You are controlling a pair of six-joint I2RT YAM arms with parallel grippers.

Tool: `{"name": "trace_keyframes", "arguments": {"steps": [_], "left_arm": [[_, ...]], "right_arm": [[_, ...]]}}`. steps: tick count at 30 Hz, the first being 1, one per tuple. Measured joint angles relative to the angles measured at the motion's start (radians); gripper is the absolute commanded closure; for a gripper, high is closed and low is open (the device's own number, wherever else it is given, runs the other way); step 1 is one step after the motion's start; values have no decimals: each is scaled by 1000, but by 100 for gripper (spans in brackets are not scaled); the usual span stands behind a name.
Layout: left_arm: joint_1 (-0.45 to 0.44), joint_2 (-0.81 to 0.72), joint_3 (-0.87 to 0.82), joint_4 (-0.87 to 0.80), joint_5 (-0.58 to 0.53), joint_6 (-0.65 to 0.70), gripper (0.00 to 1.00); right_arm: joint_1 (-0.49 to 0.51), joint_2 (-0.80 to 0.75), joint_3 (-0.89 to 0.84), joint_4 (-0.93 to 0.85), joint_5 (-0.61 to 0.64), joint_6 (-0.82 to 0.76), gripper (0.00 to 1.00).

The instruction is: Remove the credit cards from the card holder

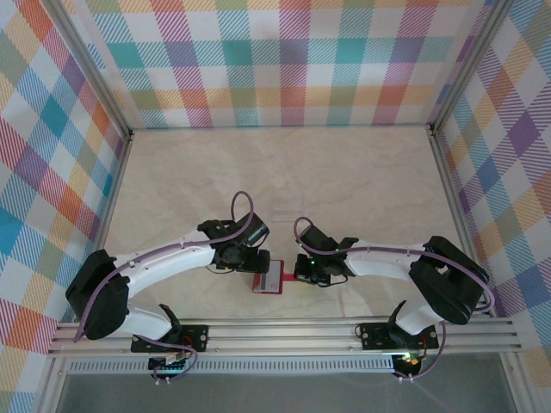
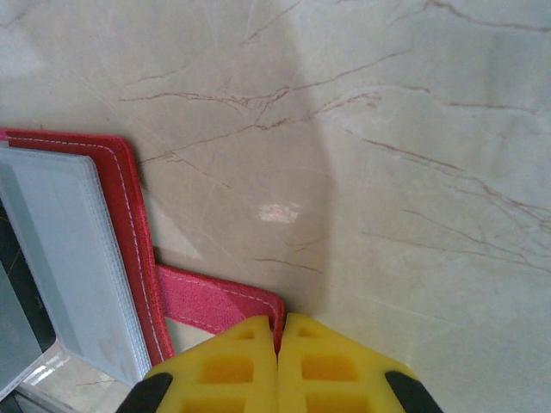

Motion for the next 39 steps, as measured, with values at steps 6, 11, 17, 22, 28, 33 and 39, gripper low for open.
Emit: {"name": "trace_keyframes", "arguments": {"steps": [6, 11, 17, 22, 28, 33, 39], "left_arm": [[0, 0, 0, 0, 6, 0, 9], [0, 0, 0, 1, 10, 0, 7], [0, 0, 0, 6, 26, 0, 5], [0, 0, 0, 7, 25, 2, 9], [0, 1, 0, 3, 16, 10, 25], [6, -11, -6, 1, 3, 5, 46], [43, -58, -52, 3, 0, -4, 69]], "right_arm": [[0, 0, 0, 0, 0, -3, 96], [0, 0, 0, 0, 0, -3, 96], [0, 0, 0, 0, 0, -4, 96], [-1, 0, 0, 0, 0, -15, 96], [-1, 0, 0, -1, 0, -19, 96], [-1, 0, 0, -1, 0, -19, 96], [-8, 0, 0, -8, 0, -25, 97]]}}
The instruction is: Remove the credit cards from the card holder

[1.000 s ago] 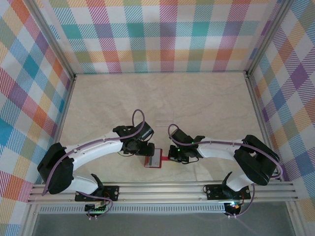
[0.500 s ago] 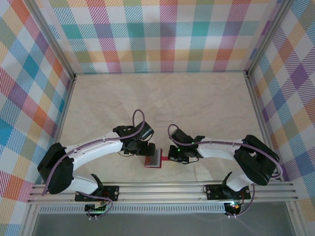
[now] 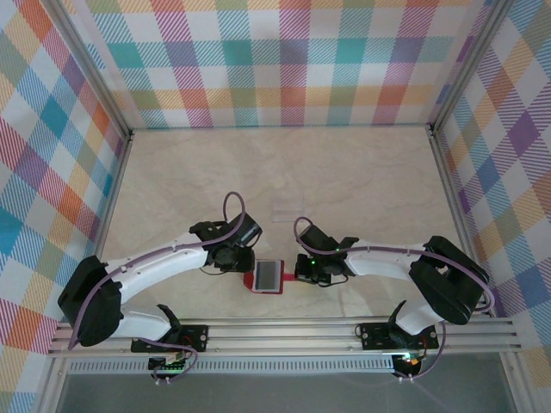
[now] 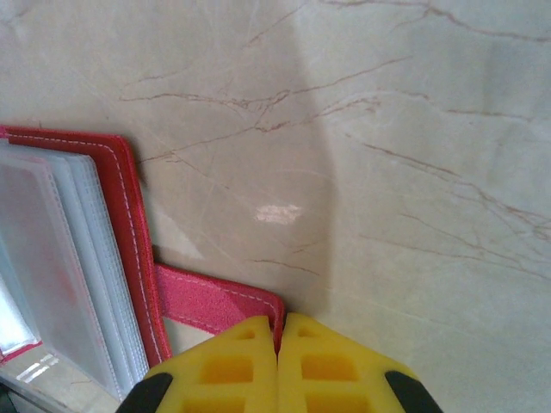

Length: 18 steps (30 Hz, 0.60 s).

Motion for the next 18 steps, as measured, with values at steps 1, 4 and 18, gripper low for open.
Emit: {"name": "trace_keyframes", "arguments": {"steps": [1, 4, 18], "left_arm": [[9, -3, -8, 2, 3, -1, 71], [35, -11, -35, 22, 17, -1, 78], [114, -28, -171, 183, 157, 3, 97]], "right_arm": [[-3, -2, 1, -4, 1, -2, 97], [-14, -11, 2, -27, 10, -9, 96], [-45, -17, 29, -111, 28, -69, 89]]}}
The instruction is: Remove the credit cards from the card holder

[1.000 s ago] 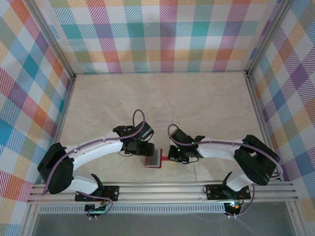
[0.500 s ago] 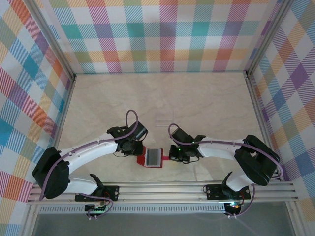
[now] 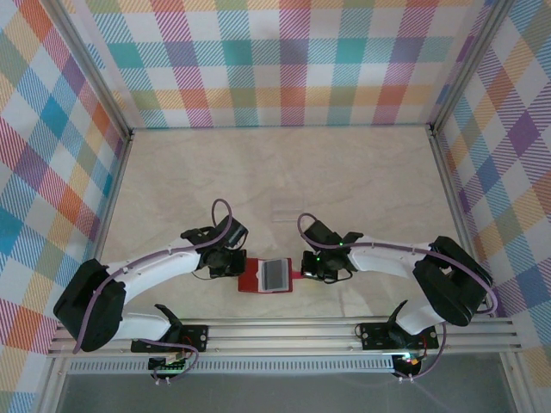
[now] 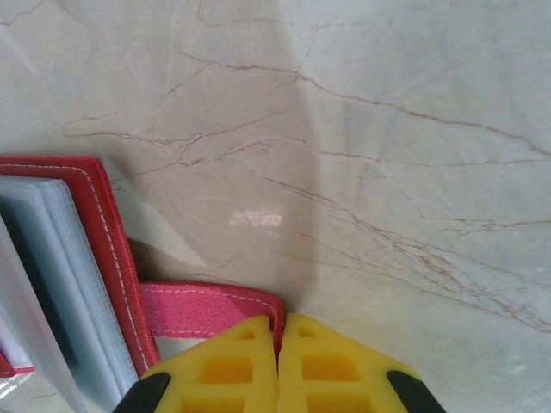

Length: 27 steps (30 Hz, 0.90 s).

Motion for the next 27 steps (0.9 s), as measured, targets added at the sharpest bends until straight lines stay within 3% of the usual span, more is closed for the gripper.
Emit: {"name": "trace_keyframes", "arguments": {"steps": [7, 14, 21, 27], "left_arm": [[0, -21, -5, 34, 47, 0, 100], [1, -37, 10, 47, 98, -3, 100], [1, -38, 41, 50, 148, -8, 100], [1, -38, 41, 58, 183, -34, 100]], "right_arm": [[0, 0, 35, -55, 9, -40, 88], [0, -2, 101, -164, 60, -83, 56], [-1, -89, 163, -229, 52, -101, 48], [31, 11, 247, -236, -5, -112, 40]]}}
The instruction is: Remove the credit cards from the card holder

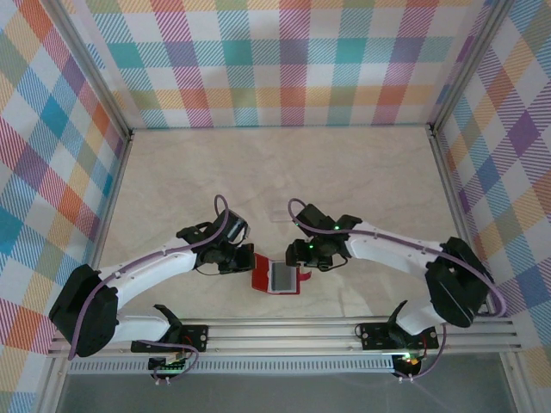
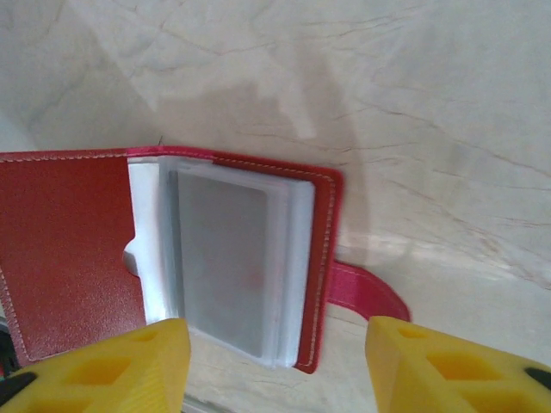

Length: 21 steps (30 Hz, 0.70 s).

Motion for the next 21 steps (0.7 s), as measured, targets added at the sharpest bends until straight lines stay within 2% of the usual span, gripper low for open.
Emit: {"name": "trace_keyframes", "arguments": {"steps": [6, 10, 16, 21], "left_arm": [[0, 0, 0, 20, 16, -16, 100], [0, -2, -2, 22, 19, -19, 100], [0, -17, -22, 25, 16, -20, 100], [0, -44, -45, 18, 3, -19, 100]], "right_arm": [[45, 156, 81, -13, -5, -5, 31], [64, 233, 114, -31, -2, -9, 21], [80, 291, 152, -57, 19, -14, 17], [93, 307, 172, -79, 43, -15, 19]]}}
